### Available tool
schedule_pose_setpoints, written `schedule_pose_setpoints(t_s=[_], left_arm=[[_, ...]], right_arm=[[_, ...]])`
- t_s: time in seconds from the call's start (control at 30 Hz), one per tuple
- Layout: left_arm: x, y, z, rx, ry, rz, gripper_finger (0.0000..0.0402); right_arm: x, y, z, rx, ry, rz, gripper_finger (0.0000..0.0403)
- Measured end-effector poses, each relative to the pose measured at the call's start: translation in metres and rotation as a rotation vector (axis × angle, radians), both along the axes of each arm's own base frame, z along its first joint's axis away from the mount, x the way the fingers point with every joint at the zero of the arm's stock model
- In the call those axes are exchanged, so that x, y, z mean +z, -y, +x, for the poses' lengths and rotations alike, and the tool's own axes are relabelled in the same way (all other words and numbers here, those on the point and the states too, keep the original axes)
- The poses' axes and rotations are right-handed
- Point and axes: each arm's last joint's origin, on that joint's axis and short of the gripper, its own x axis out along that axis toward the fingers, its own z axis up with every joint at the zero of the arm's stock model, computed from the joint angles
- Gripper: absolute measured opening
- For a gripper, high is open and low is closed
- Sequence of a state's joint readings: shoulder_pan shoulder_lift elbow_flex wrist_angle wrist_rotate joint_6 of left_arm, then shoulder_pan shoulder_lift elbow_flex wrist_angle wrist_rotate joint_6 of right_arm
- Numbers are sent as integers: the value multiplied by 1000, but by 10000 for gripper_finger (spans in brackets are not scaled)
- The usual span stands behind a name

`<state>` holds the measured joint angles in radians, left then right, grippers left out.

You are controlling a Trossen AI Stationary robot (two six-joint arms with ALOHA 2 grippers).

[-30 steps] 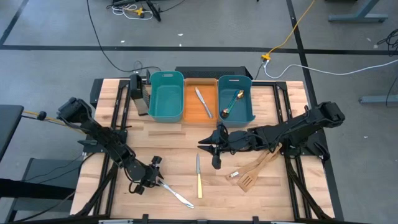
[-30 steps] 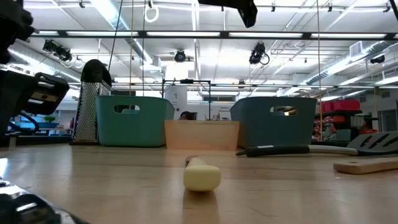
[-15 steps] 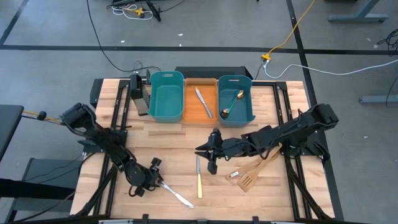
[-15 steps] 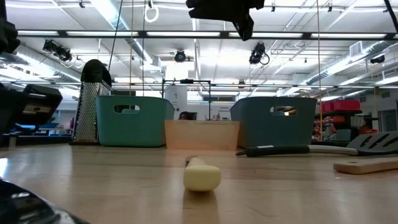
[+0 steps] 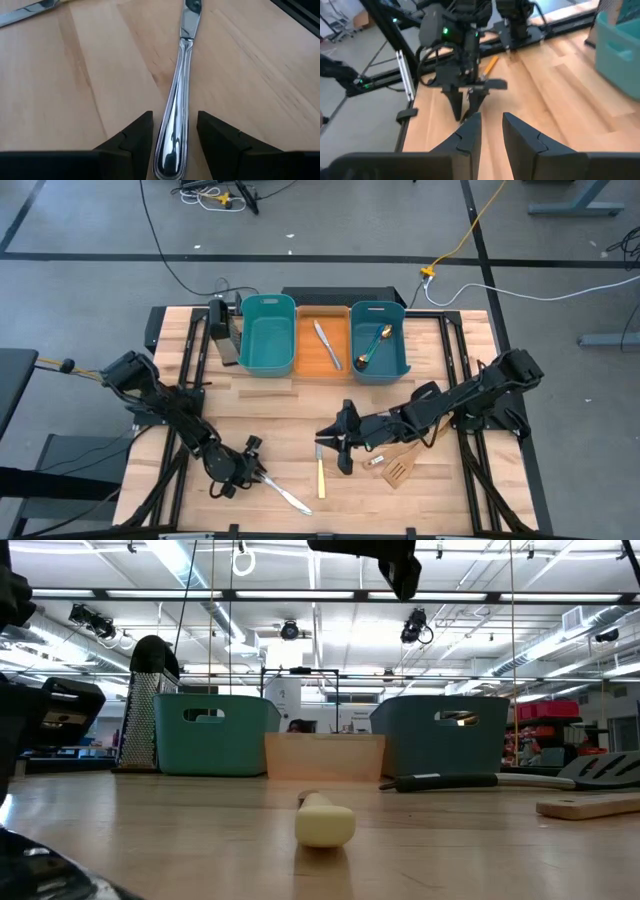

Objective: Pick & Place Kitchen Items
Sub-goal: Put the silver knife into the orange bin

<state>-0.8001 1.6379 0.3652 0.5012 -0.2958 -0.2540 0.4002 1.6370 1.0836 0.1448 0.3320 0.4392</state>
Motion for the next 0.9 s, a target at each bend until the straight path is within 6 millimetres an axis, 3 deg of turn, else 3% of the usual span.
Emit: schedule_pose_setpoints(t_s=[0.9], left_arm=[[-7,1,3,41,15,-24,163]], right_arm=[[-106,-80,32,179,-19,255,89]])
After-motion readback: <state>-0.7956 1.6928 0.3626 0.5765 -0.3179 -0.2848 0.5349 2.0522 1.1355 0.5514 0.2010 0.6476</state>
